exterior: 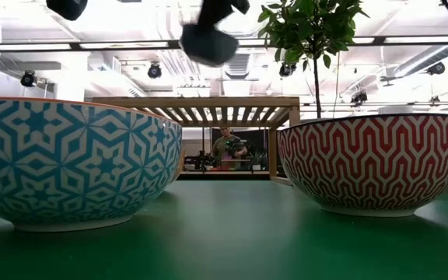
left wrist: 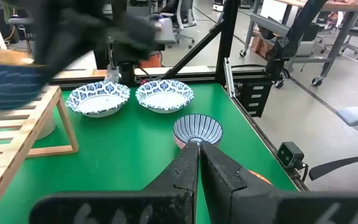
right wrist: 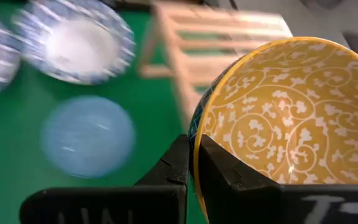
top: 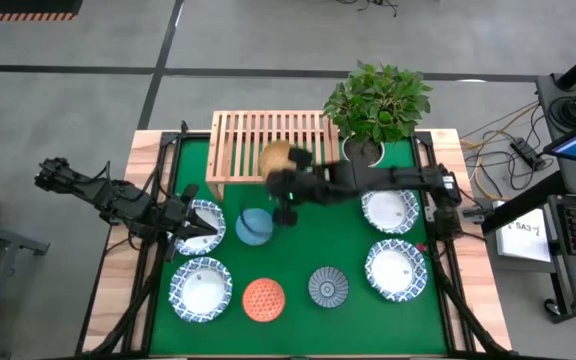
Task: Place and stack bowls onto a shelf
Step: Put the small yellow bowl on the shelf
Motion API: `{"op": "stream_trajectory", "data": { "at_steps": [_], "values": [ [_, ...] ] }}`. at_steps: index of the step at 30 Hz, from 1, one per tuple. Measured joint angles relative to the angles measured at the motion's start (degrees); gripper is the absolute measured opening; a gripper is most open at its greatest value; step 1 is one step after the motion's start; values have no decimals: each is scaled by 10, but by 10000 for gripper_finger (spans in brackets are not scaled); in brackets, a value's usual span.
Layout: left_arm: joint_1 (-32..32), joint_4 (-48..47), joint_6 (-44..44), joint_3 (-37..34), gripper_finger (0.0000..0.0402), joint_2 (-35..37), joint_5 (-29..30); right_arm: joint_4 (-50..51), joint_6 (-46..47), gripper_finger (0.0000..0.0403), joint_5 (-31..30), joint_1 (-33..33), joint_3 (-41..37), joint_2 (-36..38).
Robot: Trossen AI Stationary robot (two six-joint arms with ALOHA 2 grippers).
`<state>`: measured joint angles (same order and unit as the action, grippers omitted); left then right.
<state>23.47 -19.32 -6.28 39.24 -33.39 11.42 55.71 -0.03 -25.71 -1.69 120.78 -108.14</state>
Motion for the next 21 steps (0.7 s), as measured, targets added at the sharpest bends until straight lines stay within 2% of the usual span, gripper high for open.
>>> {"op": "stream_trajectory", "data": {
  "at_steps": [8,12,21],
  "values": [
    [0,0,0,0,0,0,0,31,5,12,4,93,-8,0],
    [0,0,0,0,0,0,0,40,12,12,47,128,-9,0],
    [0,0,0,0,0,0,0,57,26,12,69,175,-20,-1]
  ]
}}
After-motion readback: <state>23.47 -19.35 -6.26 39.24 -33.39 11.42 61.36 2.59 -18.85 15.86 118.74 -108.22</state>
